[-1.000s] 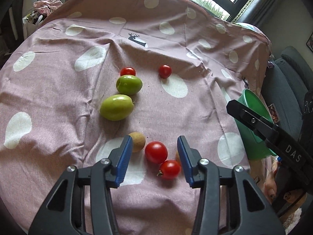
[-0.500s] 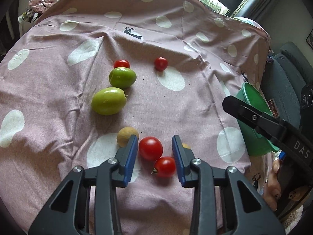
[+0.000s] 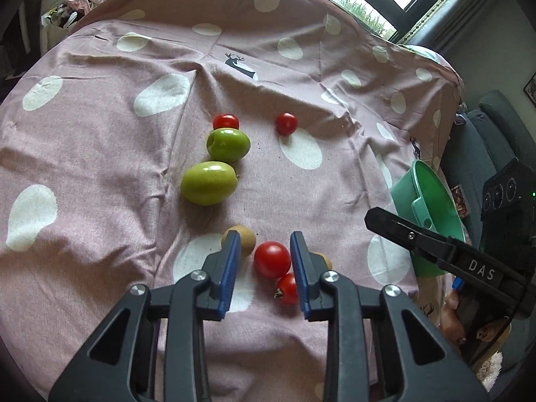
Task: Organize fruits
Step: 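Move both open grippers down around the cherry tomatoes on the cloth, then close the left gripper on a cherry tomato while the right gripper approaches another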
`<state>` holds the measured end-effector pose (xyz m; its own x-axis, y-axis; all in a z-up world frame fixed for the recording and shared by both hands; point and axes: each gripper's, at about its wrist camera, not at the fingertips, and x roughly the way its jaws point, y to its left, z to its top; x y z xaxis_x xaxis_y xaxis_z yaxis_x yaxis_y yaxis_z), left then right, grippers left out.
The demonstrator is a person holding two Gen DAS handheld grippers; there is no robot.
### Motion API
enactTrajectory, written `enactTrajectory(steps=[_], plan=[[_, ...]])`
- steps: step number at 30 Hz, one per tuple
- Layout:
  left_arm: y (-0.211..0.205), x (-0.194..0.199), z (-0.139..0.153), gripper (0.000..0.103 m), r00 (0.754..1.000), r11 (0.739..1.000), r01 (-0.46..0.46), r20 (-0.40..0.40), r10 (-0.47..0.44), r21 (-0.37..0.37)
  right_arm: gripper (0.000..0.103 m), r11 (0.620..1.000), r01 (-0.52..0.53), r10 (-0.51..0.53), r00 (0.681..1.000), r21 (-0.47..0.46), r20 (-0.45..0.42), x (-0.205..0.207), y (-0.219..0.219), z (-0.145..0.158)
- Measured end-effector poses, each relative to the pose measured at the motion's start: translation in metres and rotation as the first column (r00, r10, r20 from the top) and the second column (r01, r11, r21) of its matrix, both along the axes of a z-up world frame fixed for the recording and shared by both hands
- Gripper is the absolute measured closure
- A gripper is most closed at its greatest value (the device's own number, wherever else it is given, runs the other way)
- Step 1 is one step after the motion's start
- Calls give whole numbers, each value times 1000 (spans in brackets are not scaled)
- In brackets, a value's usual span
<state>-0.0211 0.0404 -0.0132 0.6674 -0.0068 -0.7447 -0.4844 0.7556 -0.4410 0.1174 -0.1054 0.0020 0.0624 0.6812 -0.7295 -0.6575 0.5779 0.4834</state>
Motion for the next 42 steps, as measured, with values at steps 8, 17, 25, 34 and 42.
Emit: enactTrajectory(steps=[8,17,25,34,42], plan=[[-23,8,-9,75,992,993,114,-44,-115,-18,66,996,-85,87,984,18,-153,-6,14,-16],[-38,22,-24,75,982,988,154,-110,-154,-15,69,985,-167,160,971,-29,-175,-12,44,-27],[-39,26,-29,76,981,990,144,-129,-143,-4,69,977,-201,187,966,-66,-179,-16,50,-33],[-43,23,-22,76,987,991,129,-103,-124,45,69,977,-206,191,964,-59,-186,-15,46,-33],[-45,19,-10,76,993,990,114,-43,-110,89,69,977,-212,202,961,-36,-190,-17,45,-31]])
